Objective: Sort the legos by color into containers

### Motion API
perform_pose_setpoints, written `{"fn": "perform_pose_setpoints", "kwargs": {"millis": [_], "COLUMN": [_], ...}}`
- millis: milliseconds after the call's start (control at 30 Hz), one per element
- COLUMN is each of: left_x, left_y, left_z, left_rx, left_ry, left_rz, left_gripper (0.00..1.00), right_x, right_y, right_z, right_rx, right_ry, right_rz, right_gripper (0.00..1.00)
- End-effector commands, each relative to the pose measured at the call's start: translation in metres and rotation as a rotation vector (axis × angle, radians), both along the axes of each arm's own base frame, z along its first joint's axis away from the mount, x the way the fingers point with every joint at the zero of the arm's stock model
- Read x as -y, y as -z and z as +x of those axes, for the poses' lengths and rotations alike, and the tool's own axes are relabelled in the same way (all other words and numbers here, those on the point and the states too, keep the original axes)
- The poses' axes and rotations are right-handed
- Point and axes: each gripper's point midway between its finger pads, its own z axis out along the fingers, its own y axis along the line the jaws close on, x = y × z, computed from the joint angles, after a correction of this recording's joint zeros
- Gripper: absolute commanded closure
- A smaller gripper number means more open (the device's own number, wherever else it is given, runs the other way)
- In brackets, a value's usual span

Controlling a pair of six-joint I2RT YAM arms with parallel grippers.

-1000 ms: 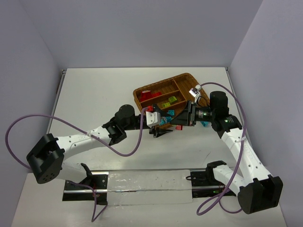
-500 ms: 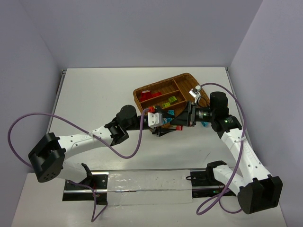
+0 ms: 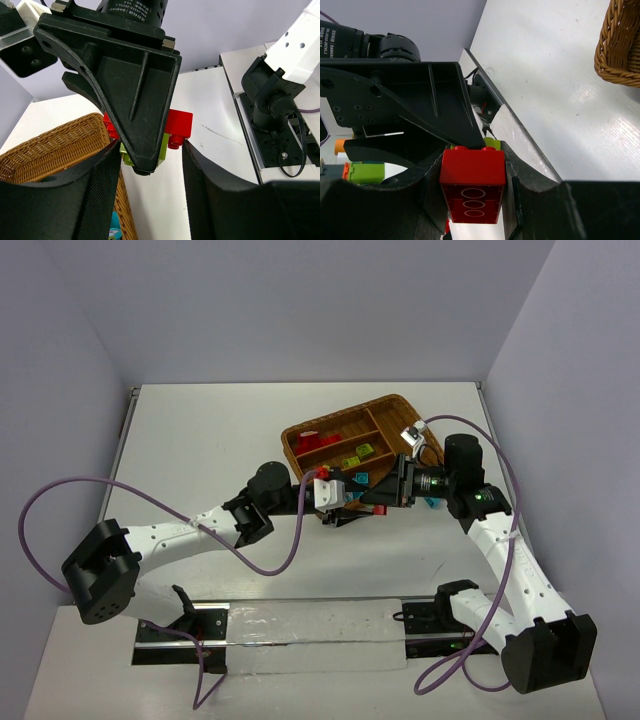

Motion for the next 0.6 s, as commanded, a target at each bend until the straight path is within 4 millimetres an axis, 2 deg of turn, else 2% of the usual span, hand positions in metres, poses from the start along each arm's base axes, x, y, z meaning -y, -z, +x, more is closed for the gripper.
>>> {"fn": "perform_pose_setpoints", "kwargs": {"millis": [0, 67, 400, 567], "left_x": [0.004, 0.002, -0.004, -0.005], "left_y": [-0.026, -0.021, -0.011, -0.017], "left_z": [-0.002, -0.003, 0.007, 0.009], "left_rx": [0.081, 0.106, 0.171, 0.181], "left_ry": [0.022, 0.022, -0.031, -0.044], "left_rz": [-0.052, -0.027, 0.03, 0.012], "left_gripper": [0.43, 0.39, 0.42, 0.42], "right_x": [-0.003, -0.002, -0.003, -0.003], "right_y": [-0.013, -0.014, -0.016, -0.016], "right_z": [-0.007, -0.007, -0.007, -0.007], "right_rx": [0.059, 0.065, 0.067, 0.063], "right_ry": [-0.044, -0.045, -0.049, -0.047], "right_rz": [0.036, 0.034, 0.038, 0.036], "right_gripper": [1.0, 1.0, 1.0, 1.0]}}
